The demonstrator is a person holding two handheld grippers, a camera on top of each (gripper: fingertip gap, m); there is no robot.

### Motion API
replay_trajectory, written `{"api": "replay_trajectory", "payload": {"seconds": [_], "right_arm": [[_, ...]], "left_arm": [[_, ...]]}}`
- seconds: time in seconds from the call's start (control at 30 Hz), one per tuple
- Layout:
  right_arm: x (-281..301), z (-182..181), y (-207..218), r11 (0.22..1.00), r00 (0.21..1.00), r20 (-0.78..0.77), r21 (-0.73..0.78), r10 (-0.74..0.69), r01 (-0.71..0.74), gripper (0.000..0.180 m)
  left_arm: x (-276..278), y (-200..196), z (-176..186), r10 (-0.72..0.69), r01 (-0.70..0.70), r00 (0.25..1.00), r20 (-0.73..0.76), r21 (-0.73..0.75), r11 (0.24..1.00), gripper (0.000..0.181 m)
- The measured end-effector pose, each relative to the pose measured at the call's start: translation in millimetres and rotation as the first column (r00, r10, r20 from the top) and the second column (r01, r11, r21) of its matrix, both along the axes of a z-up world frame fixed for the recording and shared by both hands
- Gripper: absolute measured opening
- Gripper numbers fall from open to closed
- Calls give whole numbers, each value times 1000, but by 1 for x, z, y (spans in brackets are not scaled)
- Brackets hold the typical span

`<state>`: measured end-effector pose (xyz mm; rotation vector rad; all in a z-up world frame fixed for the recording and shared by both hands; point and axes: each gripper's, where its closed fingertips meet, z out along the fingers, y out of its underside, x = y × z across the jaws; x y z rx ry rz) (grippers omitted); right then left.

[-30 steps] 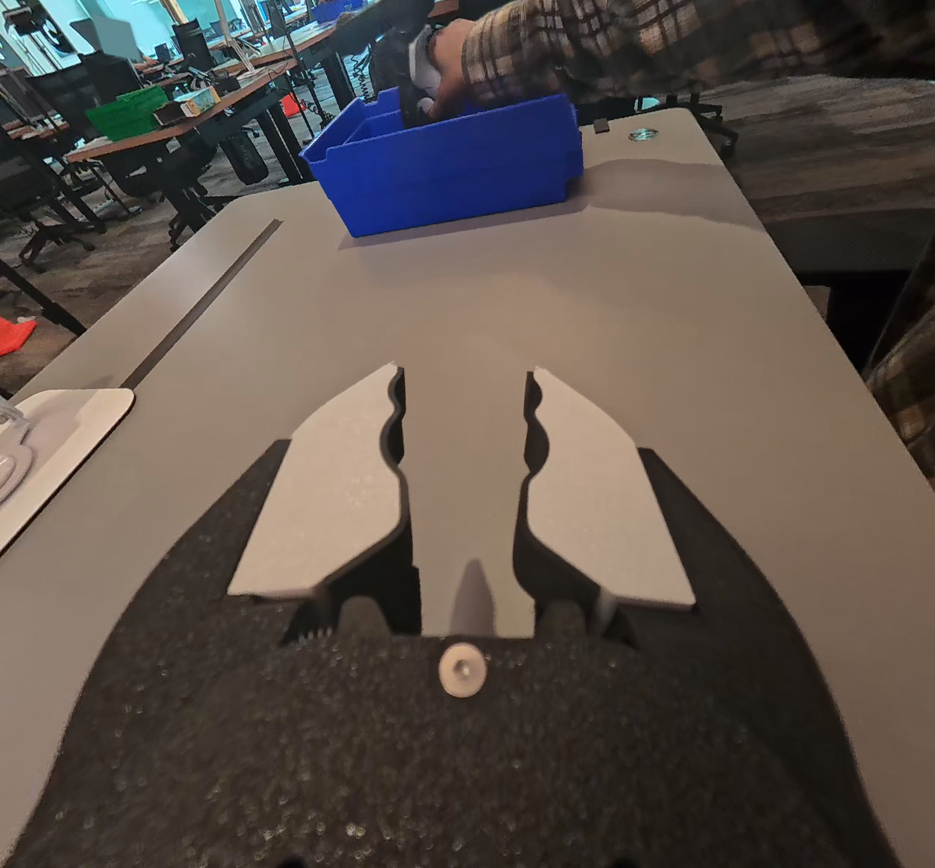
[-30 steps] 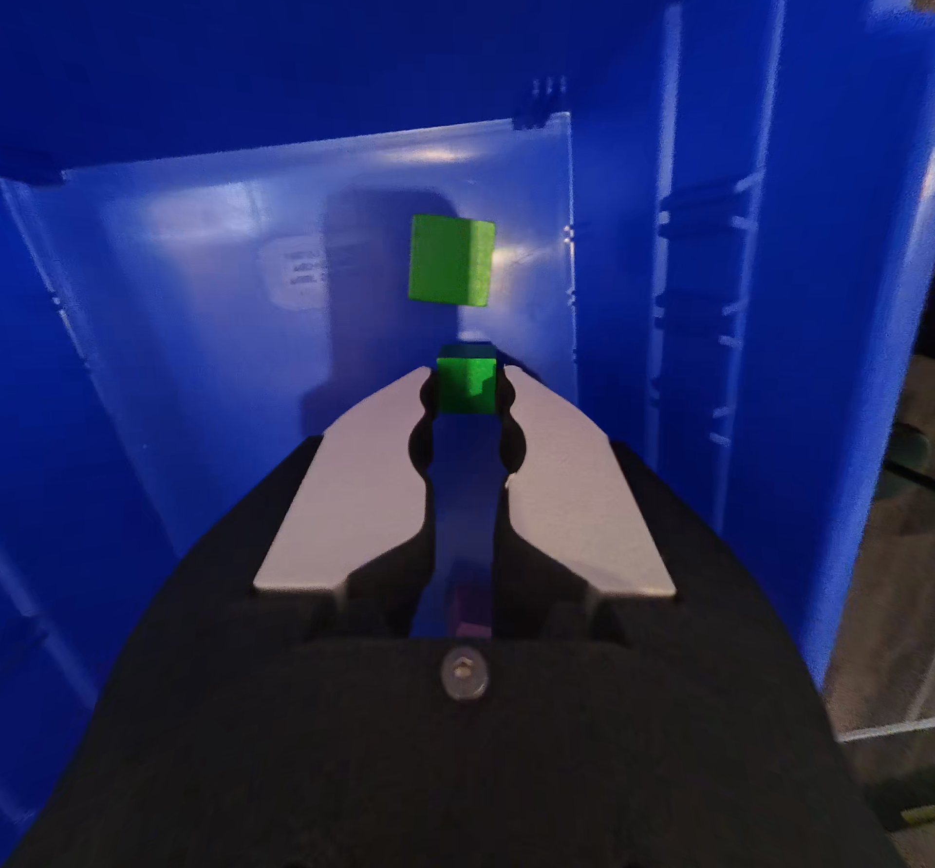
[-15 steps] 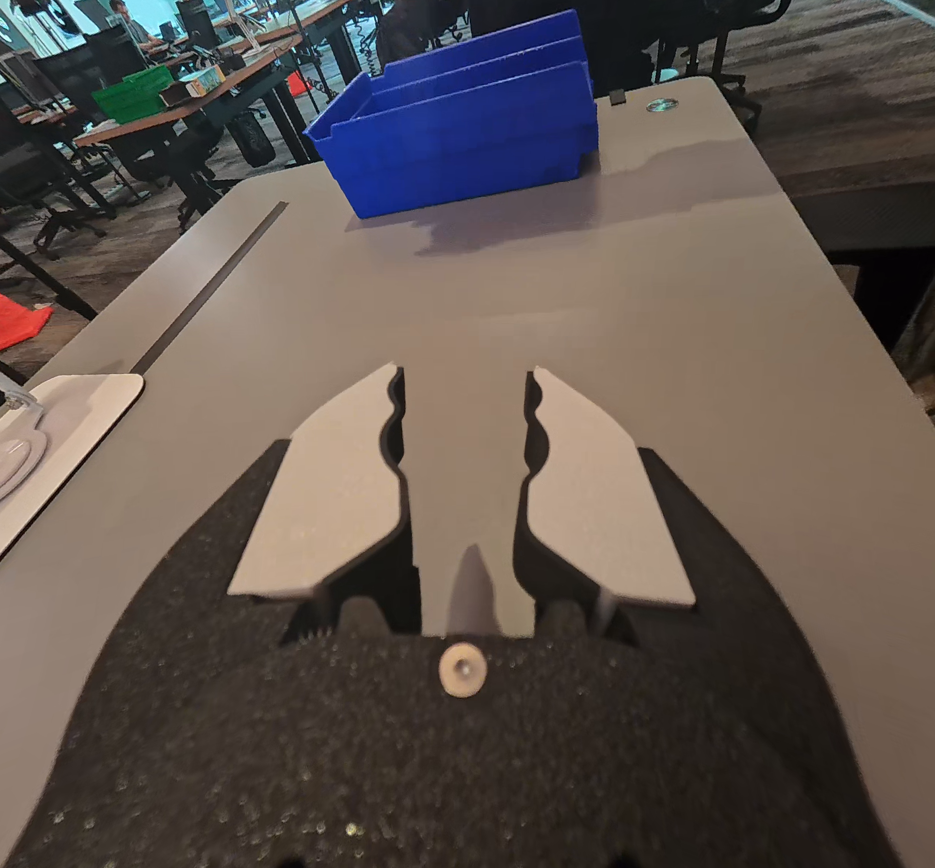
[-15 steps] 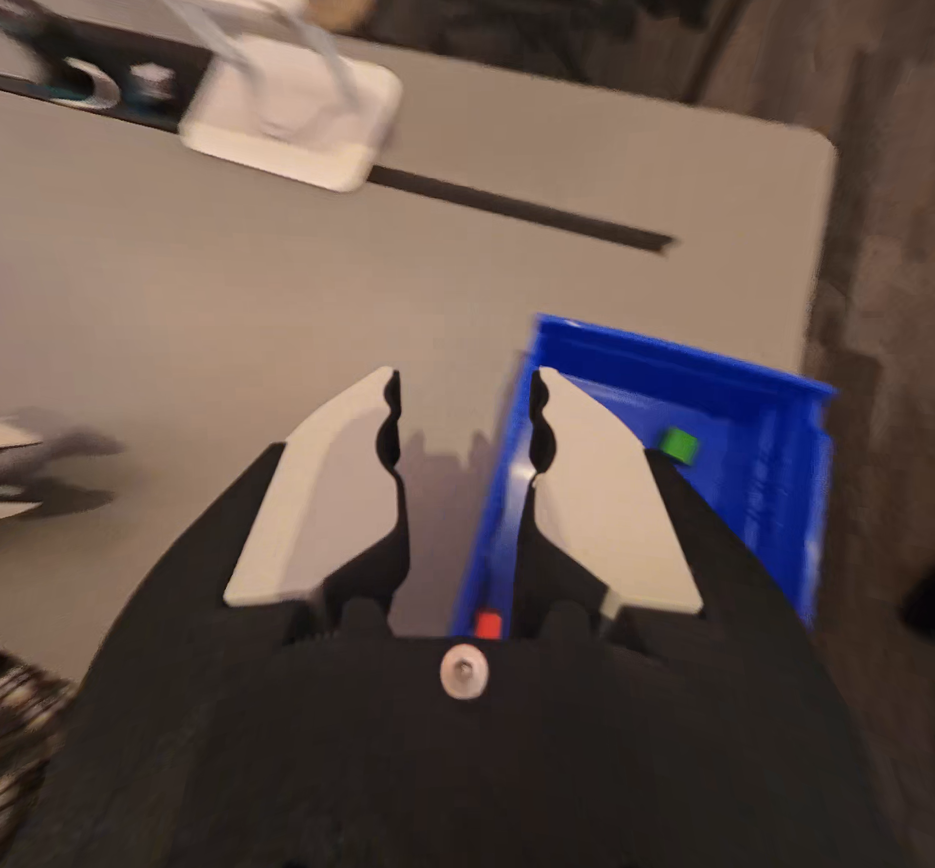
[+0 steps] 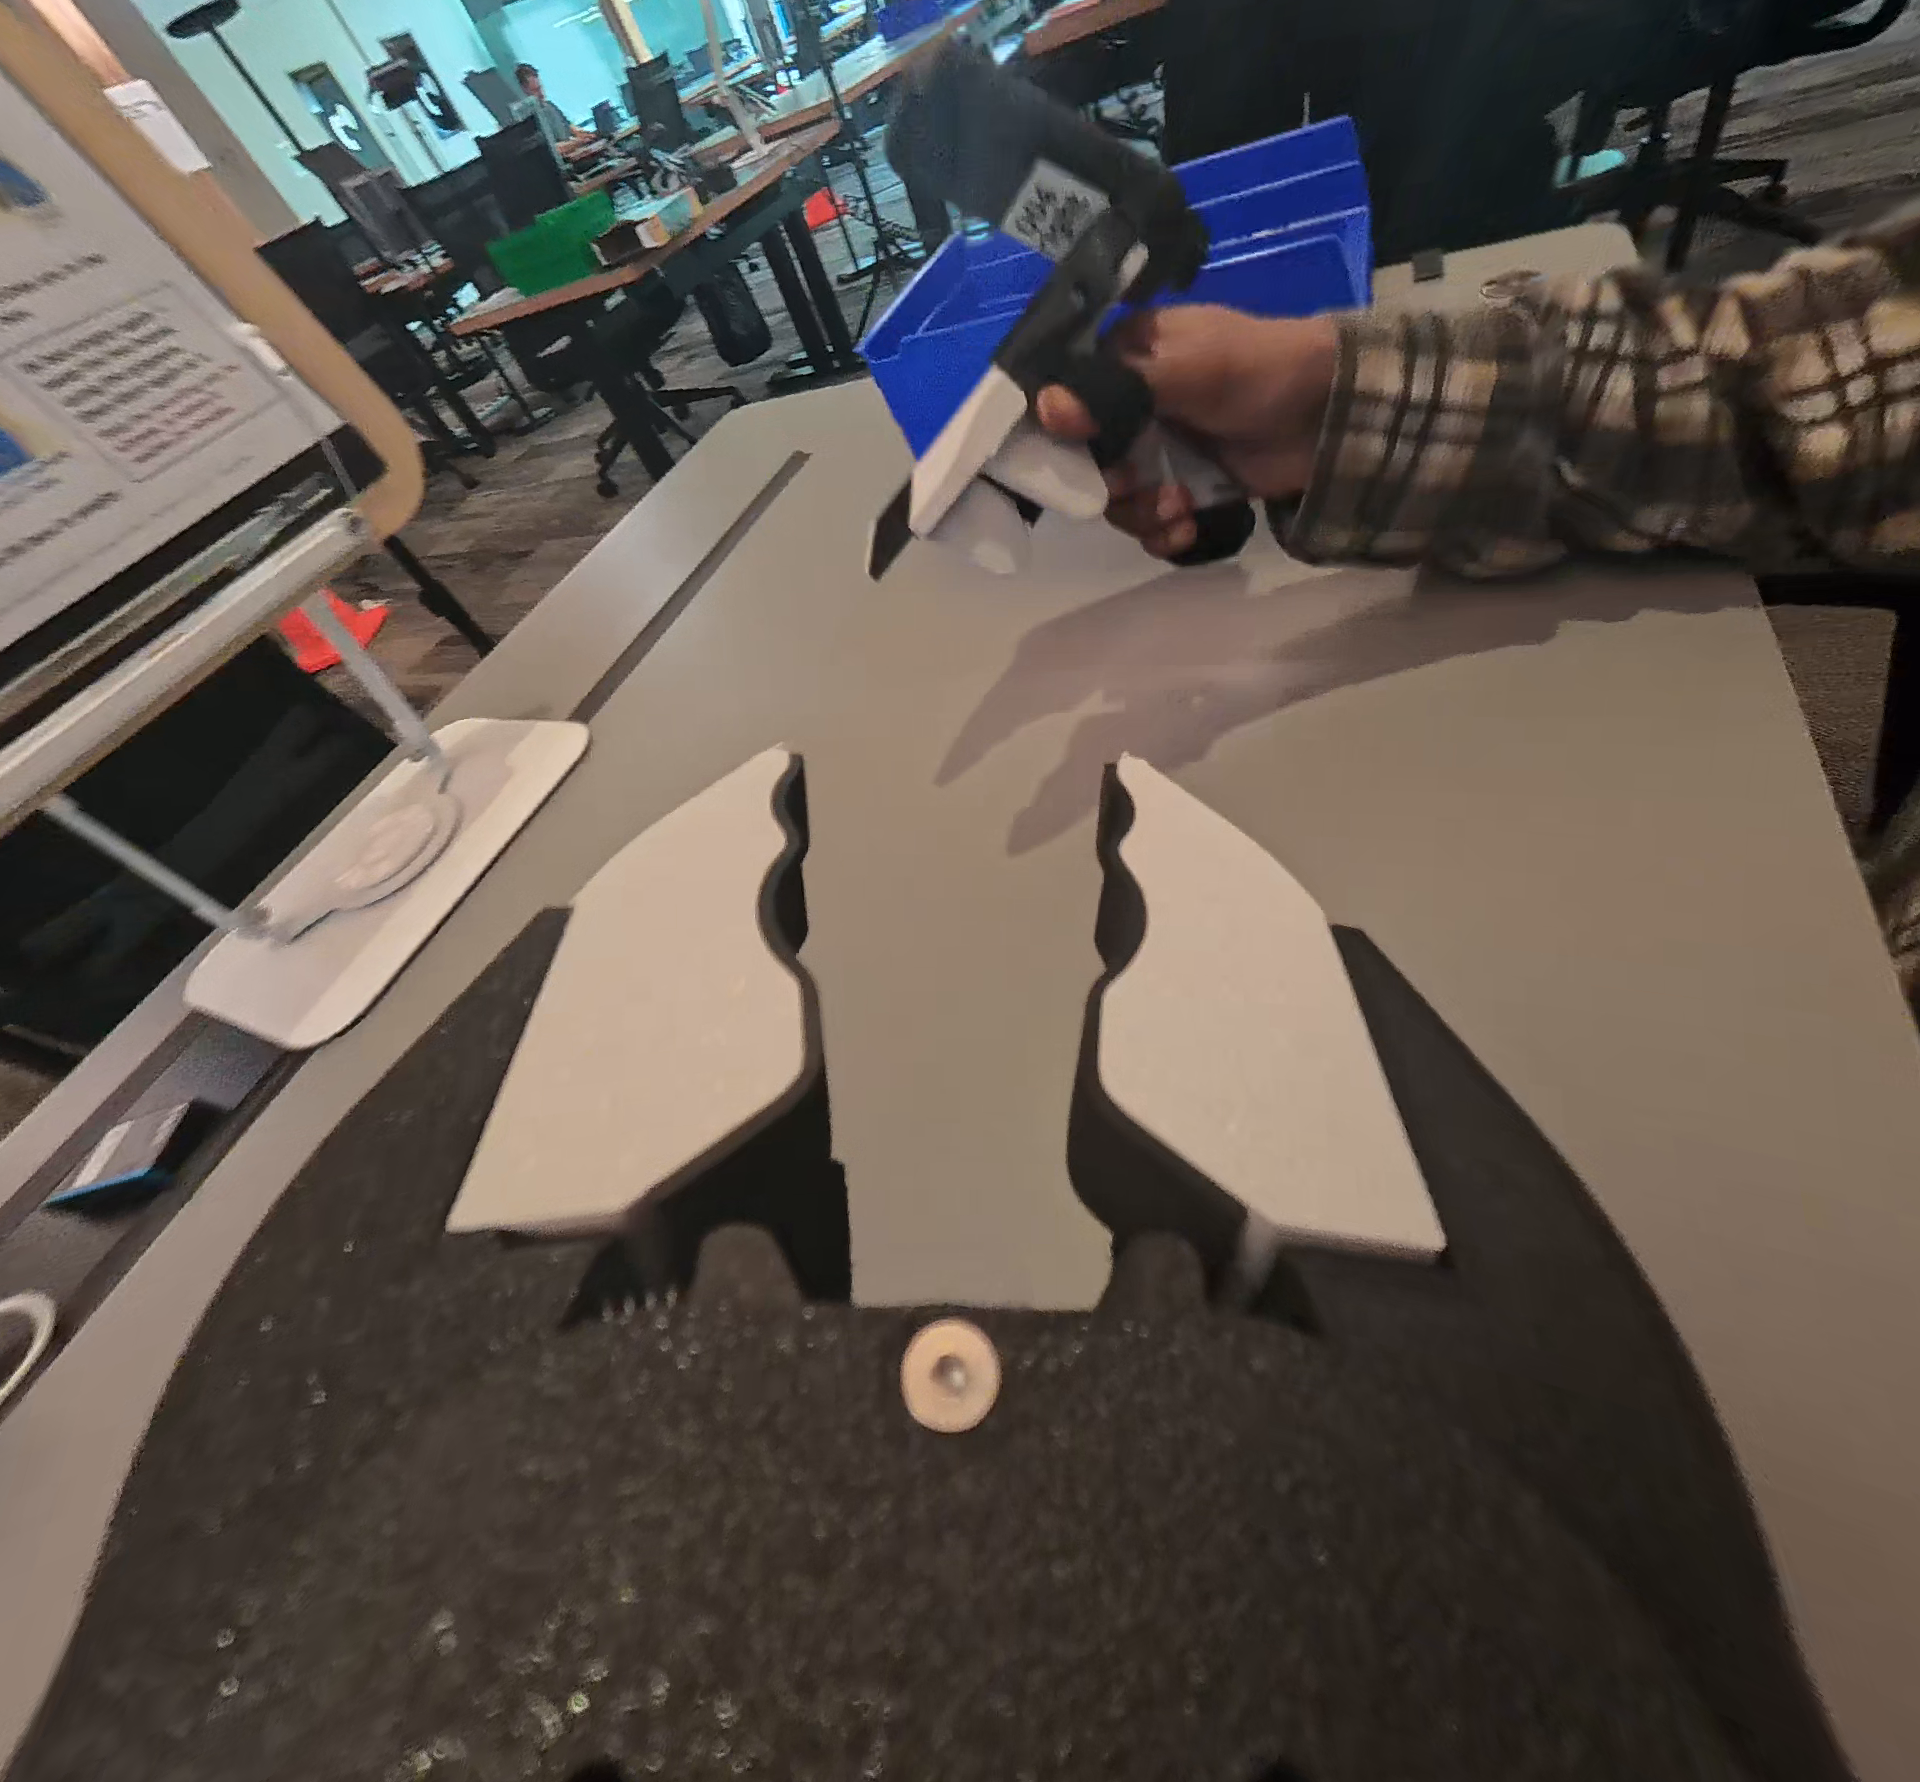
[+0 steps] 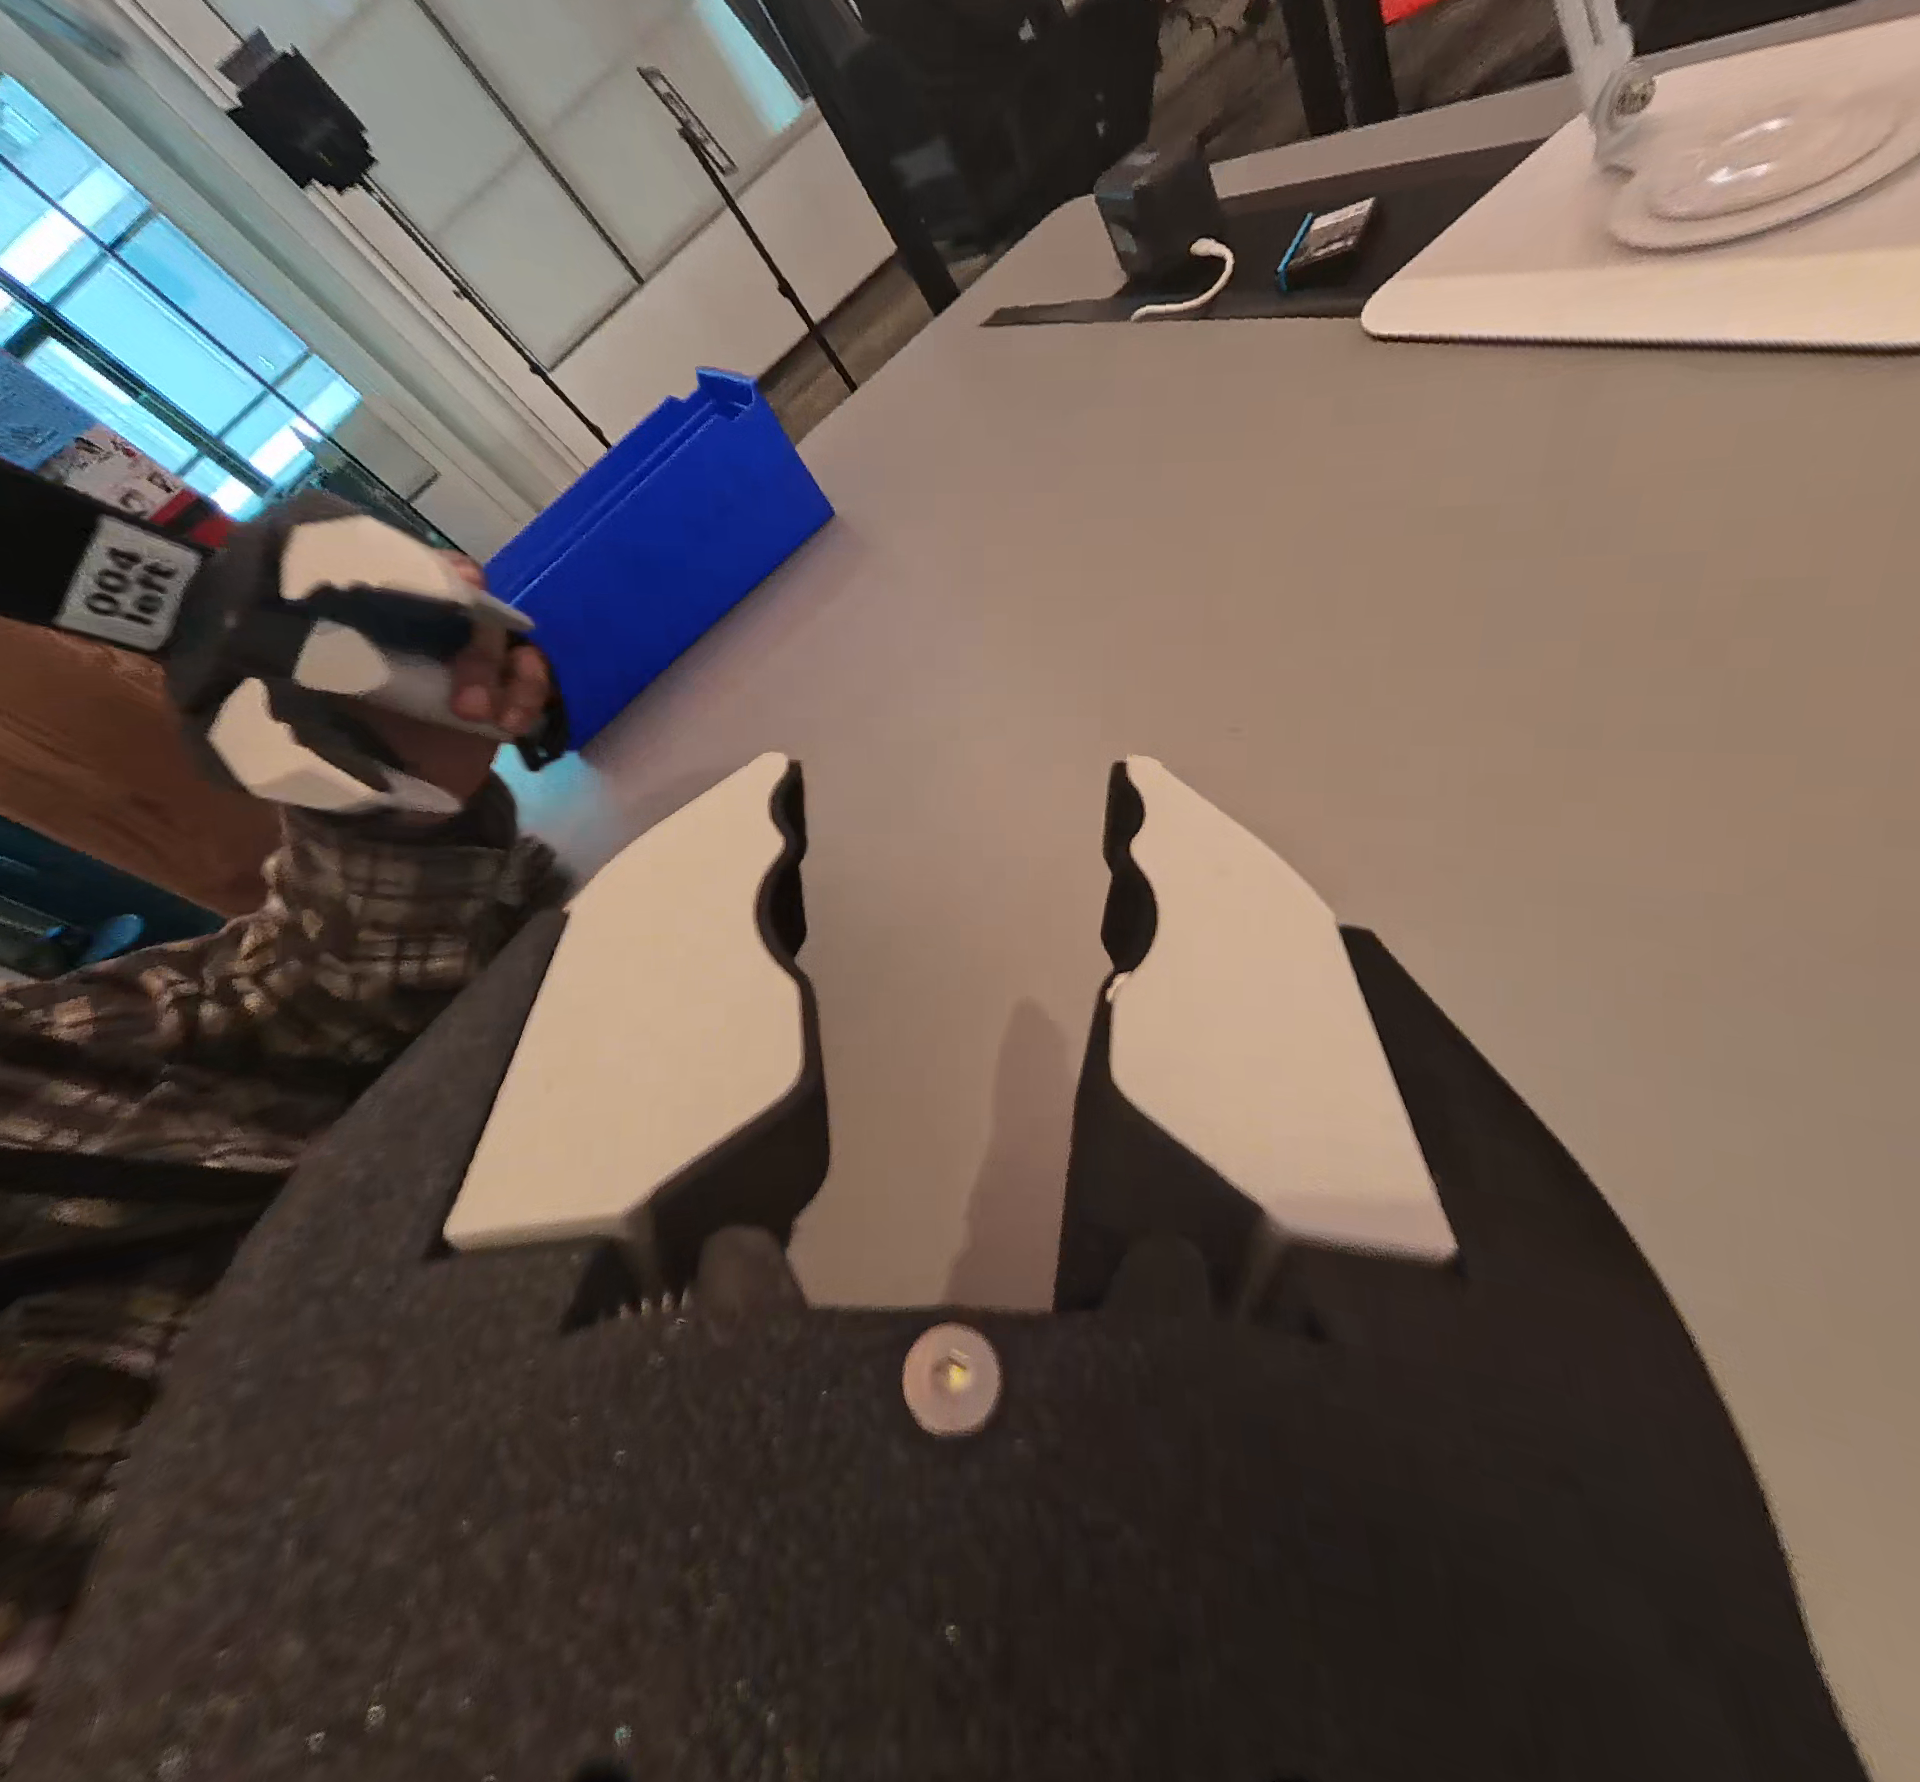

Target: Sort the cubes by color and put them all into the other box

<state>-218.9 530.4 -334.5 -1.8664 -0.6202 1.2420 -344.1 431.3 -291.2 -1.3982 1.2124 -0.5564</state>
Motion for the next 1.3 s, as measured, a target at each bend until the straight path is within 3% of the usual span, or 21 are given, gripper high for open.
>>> {"api": "replay_trajectory", "payload": {"seconds": [0.2, 0.37, 0.5, 0.6, 0.73, 0.87, 1.1, 1.3], "right_arm": [[-5, -14, 17, 987, 997, -18, 137, -78, 80, 63], [-4, -17, 20, 981, 995, 33, 170, -97, 90, 63], [-6, -19, 18, 986, 995, 9, 135, -99, 97, 63], [-11, -24, 17, 989, 995, 28, 119, -91, 87, 62], [-19, -27, 14, 994, 997, 43, 93, -61, 57, 62], [-24, -24, 11, 994, 997, 64, 101, -46, 39, 62], [-27, -26, 8, 996, 998, 49, 82, -35, 31, 62], [-24, -25, 5, 996, 998, 41, 85, -39, 35, 61]], "left_arm": [[-70, -28, 28, 67, -67, 998, 5, -14, 998, 58], [-203, -31, 49, 275, -279, 951, -142, -13, 960, 54], [-335, -21, 30, 497, -563, 812, -307, -184, 806, 58], [-389, -22, -5, 552, -681, 721, -420, -275, 679, 61], [-410, -28, -66, 479, -722, 654, -585, -295, 626, 64], [-409, -31, -106, 386, -719, 642, -663, -345, 604, 63], [-397, -22, -131, 312, -700, 642, -700, -369, 612, 56], [-393, -24, -149, 239, -713, 643, -728, -454, 535, 47]]}}
